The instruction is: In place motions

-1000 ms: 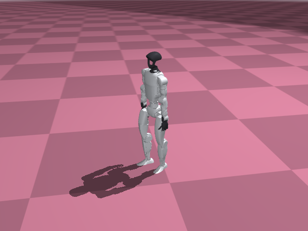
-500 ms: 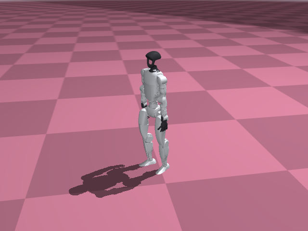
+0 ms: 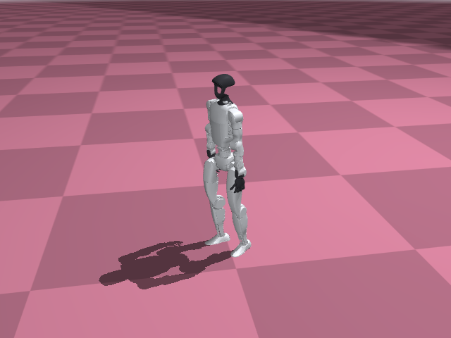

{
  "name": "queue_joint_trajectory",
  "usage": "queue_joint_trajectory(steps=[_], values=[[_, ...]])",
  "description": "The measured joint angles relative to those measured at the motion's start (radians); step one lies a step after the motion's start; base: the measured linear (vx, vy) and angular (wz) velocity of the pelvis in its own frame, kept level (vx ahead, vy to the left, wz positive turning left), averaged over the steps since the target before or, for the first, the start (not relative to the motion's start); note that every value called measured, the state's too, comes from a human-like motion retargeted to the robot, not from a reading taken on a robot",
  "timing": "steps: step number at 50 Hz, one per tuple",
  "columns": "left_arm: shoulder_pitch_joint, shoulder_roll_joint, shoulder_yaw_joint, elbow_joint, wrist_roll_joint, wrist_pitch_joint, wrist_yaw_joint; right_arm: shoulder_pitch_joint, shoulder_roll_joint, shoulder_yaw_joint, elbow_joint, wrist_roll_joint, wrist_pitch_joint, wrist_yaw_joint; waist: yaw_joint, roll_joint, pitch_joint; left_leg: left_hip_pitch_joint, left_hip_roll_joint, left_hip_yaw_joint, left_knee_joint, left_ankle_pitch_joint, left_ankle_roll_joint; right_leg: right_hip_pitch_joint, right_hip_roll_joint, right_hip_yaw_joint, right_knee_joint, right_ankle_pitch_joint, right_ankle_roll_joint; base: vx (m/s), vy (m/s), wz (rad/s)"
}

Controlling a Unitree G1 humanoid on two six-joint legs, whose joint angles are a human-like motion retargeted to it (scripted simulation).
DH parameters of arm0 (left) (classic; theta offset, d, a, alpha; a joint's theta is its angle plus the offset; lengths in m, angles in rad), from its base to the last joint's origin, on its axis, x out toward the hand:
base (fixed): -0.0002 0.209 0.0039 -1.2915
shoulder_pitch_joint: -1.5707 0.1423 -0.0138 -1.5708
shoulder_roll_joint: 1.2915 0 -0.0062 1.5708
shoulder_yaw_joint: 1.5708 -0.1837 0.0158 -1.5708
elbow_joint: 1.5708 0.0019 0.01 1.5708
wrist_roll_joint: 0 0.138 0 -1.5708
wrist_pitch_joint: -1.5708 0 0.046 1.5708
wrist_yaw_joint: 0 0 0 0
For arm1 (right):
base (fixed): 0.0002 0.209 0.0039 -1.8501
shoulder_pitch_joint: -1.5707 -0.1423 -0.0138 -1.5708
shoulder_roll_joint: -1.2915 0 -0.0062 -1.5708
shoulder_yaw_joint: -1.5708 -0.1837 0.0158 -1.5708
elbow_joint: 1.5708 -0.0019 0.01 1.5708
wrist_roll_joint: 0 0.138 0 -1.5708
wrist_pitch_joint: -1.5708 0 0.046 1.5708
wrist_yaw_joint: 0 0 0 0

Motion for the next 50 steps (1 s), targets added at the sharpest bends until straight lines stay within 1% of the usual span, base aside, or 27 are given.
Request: queue_joint_trajectory(steps=[3,5,8,11,13,15,16,20,25,27,30,32,34,36,40,42,44,46,48,50], values=[[-0.008,0.000,-0.002,0.000,-0.007,-0.003,0.004,-0.001,-0.004,0.002,-0.021,-0.011,-0.004,0.006,-0.001,-0.012,0.003,-0.035,-0.016,-0.033,0.071,0.009,0.005,-0.006,-0.021,0.001,0.002,0.008,0.004,-0.06,0.08,0.08],[-0.012,-0.003,0.000,0.001,-0.012,-0.003,0.006,-0.004,-0.008,0.003,-0.031,-0.020,-0.005,0.005,0.003,-0.020,0.006,-0.052,-0.037,-0.082,0.106,0.020,0.028,-0.012,-0.035,0.013,0.004,0.016,0.006,-0.01,0.09,-0.23],[-0.005,-0.010,0.005,-0.001,-0.015,-0.004,0.007,-0.008,-0.016,0.004,-0.035,-0.029,-0.006,0.000,0.026,-0.033,0.013,-0.061,-0.085,-0.206,0.133,0.026,0.066,-0.021,-0.053,0.062,0.008,0.031,0.011,0.04,0.09,-0.71],[0.007,-0.013,0.014,-0.001,-0.014,-0.006,0.008,-0.011,-0.020,0.004,-0.033,-0.030,-0.005,0.003,0.059,-0.040,0.022,-0.047,-0.123,-0.354,0.120,0.013,0.061,-0.031,-0.054,0.134,0.011,0.049,0.013,0.08,0.06,-1.17],[0.015,-0.013,0.022,0.001,-0.014,-0.005,0.009,-0.013,-0.023,0.003,-0.031,-0.027,-0.004,0.008,0.085,-0.040,0.030,-0.028,-0.129,-0.407,0.094,0.005,0.044,-0.039,-0.047,0.190,0.014,0.062,0.015,0.14,0.04,-1.42],[0.022,-0.014,0.028,0.004,-0.019,-0.005,0.010,-0.015,-0.026,0.000,-0.031,-0.029,-0.004,0.010,0.102,-0.032,0.036,-0.006,-0.109,-0.395,0.062,-0.002,0.016,-0.046,-0.035,0.225,0.016,0.074,0.019,0.15,0.03,-1.29],[0.023,-0.014,0.029,0.007,-0.023,-0.005,0.011,-0.015,-0.028,-0.002,-0.033,-0.031,-0.004,0.010,0.098,-0.025,0.037,0.004,-0.099,-0.372,0.045,-0.007,0.016,-0.047,-0.030,0.232,0.016,0.078,0.021,0.16,0.02,-0.96],[0.020,-0.014,0.023,0.022,-0.033,0.003,0.011,-0.009,-0.035,-0.015,-0.039,-0.034,-0.004,0.006,0.038,0.006,0.039,0.033,-0.085,-0.338,-0.010,-0.018,0.044,-0.057,-0.026,0.242,0.027,0.086,0.031,0.12,0.02,-0.42],[0.000,-0.010,0.005,0.000,-0.027,-0.002,0.008,-0.007,-0.039,-0.035,-0.028,-0.010,-0.009,-0.007,0.001,0.016,0.064,0.053,-0.086,-0.265,-0.045,-0.011,0.068,-0.096,-0.033,0.286,0.069,0.093,0.033,0.09,0.09,-0.74],[-0.007,-0.004,0.000,-0.012,-0.023,-0.005,0.002,-0.011,-0.042,-0.034,-0.018,-0.015,-0.006,-0.007,-0.006,0.017,0.076,0.064,-0.086,-0.221,-0.063,-0.012,0.077,-0.122,-0.025,0.312,0.097,0.095,0.024,-0.01,0.14,-1.18],[-0.018,0.008,0.001,-0.019,-0.029,-0.004,-0.004,-0.021,-0.043,-0.024,-0.005,-0.034,0.001,-0.015,-0.005,0.015,0.094,0.081,-0.083,-0.127,-0.093,-0.013,0.087,-0.172,0.004,0.392,0.137,0.103,0.000,-0.08,0.16,-1.49],[-0.022,0.019,-0.009,-0.014,-0.035,-0.002,-0.011,-0.021,-0.042,-0.021,-0.003,-0.041,0.002,-0.017,-0.037,0.023,0.110,0.102,-0.078,-0.092,-0.115,-0.012,0.094,-0.191,0.008,0.400,0.149,0.110,-0.009,-0.07,0.35,-1.21],[-0.026,0.029,-0.016,-0.002,-0.025,0.004,-0.010,-0.018,-0.041,-0.021,-0.005,-0.044,0.004,-0.012,-0.041,0.030,0.121,0.122,-0.069,-0.024,-0.137,-0.015,0.097,-0.209,0.011,0.391,0.161,0.110,-0.037,-0.09,0.39,-1.70],[-0.025,0.035,-0.019,0.008,-0.010,0.008,-0.003,-0.015,-0.039,-0.024,-0.004,-0.043,0.007,-0.007,-0.041,0.041,0.122,0.132,-0.055,0.051,-0.153,-0.024,0.097,-0.229,-0.002,0.325,0.174,0.097,-0.086,-0.11,0.40,-1.99],[-0.004,0.036,-0.019,0.015,-0.001,0.010,-0.002,-0.010,-0.041,-0.024,0.001,-0.046,0.016,0.001,-0.040,0.069,0.110,0.139,-0.016,0.222,-0.167,-0.055,0.082,-0.264,-0.045,0.116,0.202,0.044,-0.193,-0.14,0.39,-2.28],[0.003,0.033,-0.015,0.020,-0.001,0.014,-0.005,-0.010,-0.045,-0.024,0.001,-0.046,0.021,0.002,-0.026,0.083,0.108,0.146,0.005,0.326,-0.168,-0.074,0.069,-0.254,-0.067,-0.026,0.210,0.002,-0.239,-0.18,0.39,-2.62],[0.008,0.030,-0.014,0.027,0.002,0.018,-0.003,-0.008,-0.049,-0.029,0.004,-0.037,0.024,-0.001,-0.014,0.104,0.103,0.152,0.033,0.427,-0.164,-0.093,0.054,-0.210,-0.090,-0.245,0.204,-0.052,-0.271,-0.23,0.47,-2.57],[0.014,0.026,-0.016,0.033,0.007,0.020,0.004,-0.003,-0.051,-0.041,0.007,-0.021,0.027,-0.004,-0.012,0.131,0.092,0.154,0.067,0.516,-0.158,-0.109,0.038,-0.137,-0.097,-0.509,0.184,-0.109,-0.281,-0.21,0.46,-2.29],[0.020,0.022,-0.020,0.035,0.016,0.022,0.010,0.005,-0.053,-0.055,0.012,-0.001,0.031,-0.007,-0.017,0.165,0.075,0.152,0.106,0.589,-0.151,-0.123,0.019,-0.061,-0.094,-0.772,0.170,-0.154,-0.266,-0.18,0.41,-2.03],[0.025,0.018,-0.022,0.034,0.026,0.023,0.013,0.012,-0.056,-0.067,0.023,0.022,0.036,-0.011,-0.022,0.189,0.056,0.153,0.134,0.634,-0.143,-0.136,0.000,0.000,-0.070,-0.997,0.146,-0.177,-0.248,-0.14,0.33,-2.00]])
